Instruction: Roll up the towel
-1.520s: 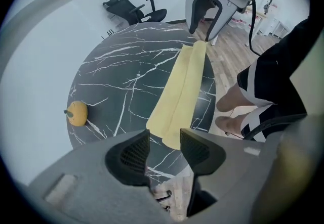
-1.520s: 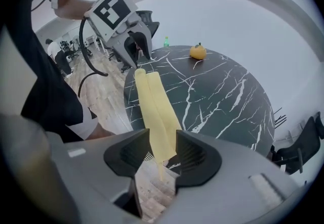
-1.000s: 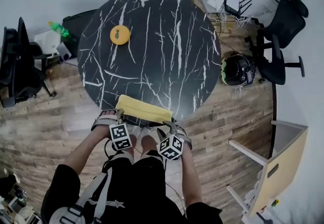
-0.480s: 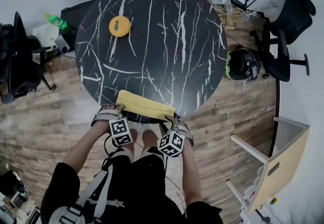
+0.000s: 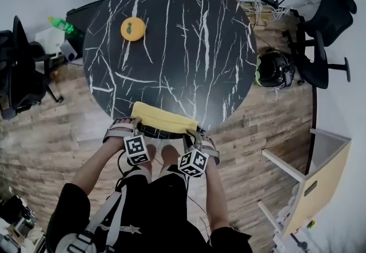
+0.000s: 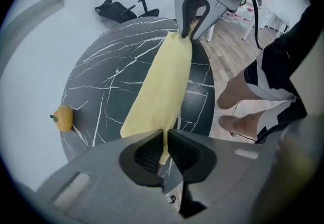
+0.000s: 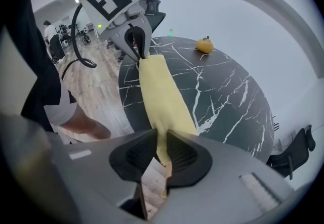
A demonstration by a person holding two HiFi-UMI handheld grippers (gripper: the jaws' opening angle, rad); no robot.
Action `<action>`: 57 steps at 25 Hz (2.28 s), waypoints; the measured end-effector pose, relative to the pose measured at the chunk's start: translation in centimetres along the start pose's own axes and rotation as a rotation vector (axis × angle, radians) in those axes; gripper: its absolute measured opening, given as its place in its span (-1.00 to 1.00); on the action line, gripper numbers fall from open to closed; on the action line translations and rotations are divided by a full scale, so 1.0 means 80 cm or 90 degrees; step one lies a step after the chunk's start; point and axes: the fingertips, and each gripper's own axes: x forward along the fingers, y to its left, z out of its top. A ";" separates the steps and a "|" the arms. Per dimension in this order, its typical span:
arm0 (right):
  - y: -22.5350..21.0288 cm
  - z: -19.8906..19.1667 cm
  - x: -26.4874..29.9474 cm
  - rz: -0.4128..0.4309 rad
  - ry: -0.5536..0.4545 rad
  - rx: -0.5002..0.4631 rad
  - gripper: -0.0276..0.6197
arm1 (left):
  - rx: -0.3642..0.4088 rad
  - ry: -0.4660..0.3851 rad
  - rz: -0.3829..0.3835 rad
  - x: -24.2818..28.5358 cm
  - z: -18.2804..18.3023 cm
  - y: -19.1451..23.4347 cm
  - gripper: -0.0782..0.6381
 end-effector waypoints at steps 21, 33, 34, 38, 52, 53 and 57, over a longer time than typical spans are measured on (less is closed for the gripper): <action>0.041 0.011 -0.019 0.233 0.052 0.119 -0.81 | 0.046 0.064 -0.195 -0.016 -0.023 -0.032 -0.71; 0.011 0.020 -0.020 0.234 0.044 0.142 -0.79 | 0.052 0.076 -0.184 -0.013 -0.012 0.005 -0.70; 0.009 0.020 -0.019 0.233 0.043 0.141 -0.79 | 0.051 0.075 -0.182 -0.012 -0.010 0.008 -0.70; 0.001 0.020 -0.016 0.231 0.041 0.141 -0.79 | 0.052 0.076 -0.173 -0.009 -0.007 0.019 -0.70; -0.022 0.023 -0.002 0.221 0.024 0.165 -0.79 | 0.046 0.072 -0.134 0.010 0.002 0.047 -0.70; -0.022 0.022 -0.001 0.221 0.023 0.166 -0.79 | 0.047 0.072 -0.133 0.012 0.002 0.047 -0.70; -0.024 0.022 0.002 0.217 0.022 0.172 -0.79 | 0.049 0.065 -0.128 0.017 0.004 0.050 -0.70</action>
